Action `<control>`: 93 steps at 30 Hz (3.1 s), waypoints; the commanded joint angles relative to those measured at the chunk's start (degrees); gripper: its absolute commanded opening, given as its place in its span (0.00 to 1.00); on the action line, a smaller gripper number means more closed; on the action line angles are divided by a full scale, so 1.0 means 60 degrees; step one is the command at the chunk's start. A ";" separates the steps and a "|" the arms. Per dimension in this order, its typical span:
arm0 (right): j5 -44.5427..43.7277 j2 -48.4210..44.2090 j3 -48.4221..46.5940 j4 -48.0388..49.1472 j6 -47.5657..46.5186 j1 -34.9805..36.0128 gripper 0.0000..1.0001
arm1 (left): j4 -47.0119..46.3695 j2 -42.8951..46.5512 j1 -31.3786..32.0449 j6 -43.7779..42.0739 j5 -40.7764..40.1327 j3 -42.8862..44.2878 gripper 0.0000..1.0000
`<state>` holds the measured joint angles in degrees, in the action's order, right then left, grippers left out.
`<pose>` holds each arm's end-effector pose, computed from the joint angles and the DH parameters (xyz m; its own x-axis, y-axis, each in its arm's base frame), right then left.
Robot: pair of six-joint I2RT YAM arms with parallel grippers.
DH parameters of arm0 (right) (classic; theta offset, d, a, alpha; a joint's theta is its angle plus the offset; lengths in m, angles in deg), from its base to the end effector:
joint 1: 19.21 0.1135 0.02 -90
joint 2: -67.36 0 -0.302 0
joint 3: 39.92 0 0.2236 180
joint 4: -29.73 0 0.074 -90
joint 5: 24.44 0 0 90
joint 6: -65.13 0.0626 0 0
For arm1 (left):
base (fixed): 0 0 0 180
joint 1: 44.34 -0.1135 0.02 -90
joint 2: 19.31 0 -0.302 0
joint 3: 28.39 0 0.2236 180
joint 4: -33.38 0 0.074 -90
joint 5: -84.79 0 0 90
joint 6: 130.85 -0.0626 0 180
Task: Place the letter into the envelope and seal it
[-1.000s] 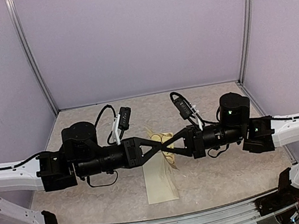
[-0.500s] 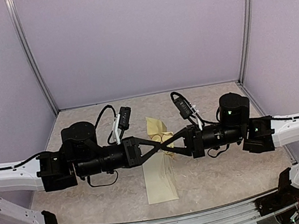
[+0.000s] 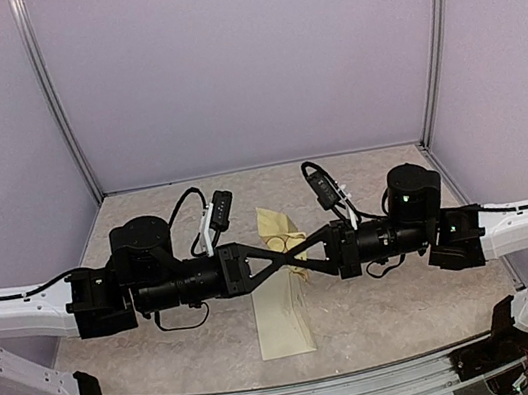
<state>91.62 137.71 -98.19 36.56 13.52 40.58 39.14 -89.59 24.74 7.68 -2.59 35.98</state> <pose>0.1105 0.2444 0.3392 -0.6549 -0.0160 -0.7556 -0.7524 0.1071 0.6499 0.0952 -0.2572 0.3471 -0.7590 -0.1108 -0.6416 0.5744 0.3501 -0.7399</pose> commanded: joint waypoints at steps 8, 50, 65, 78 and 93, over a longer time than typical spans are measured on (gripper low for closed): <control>-0.0486 -0.0432 -0.0102 0.0029 -0.0013 0.0084 0.00 | -0.0067 0.0063 0.0001 -0.0005 -0.0036 -0.0200 0.00; 0.0047 -0.0105 -0.0195 0.0063 -0.0049 0.0083 0.00 | -0.0113 -0.0081 -0.0153 -0.0051 -0.0214 0.0070 0.30; 0.0007 -0.0094 -0.0177 0.0078 -0.0031 0.0080 0.00 | -0.0400 -0.0033 -0.0146 0.0054 0.0018 -0.0080 0.13; 0.0038 -0.0116 -0.0157 0.0077 -0.0041 0.0072 0.00 | -0.0578 -0.0195 -0.0145 -0.0008 0.0288 -0.0017 0.01; 0.0009 -0.0279 -0.0047 0.0292 -0.0056 0.0077 0.00 | 0.0344 -0.0471 -0.0139 0.0205 -0.0192 0.0361 0.00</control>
<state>90.31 137.09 -98.19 36.08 13.56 40.52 39.03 -90.84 24.19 8.47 -2.55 36.22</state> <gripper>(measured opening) 0.002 0.004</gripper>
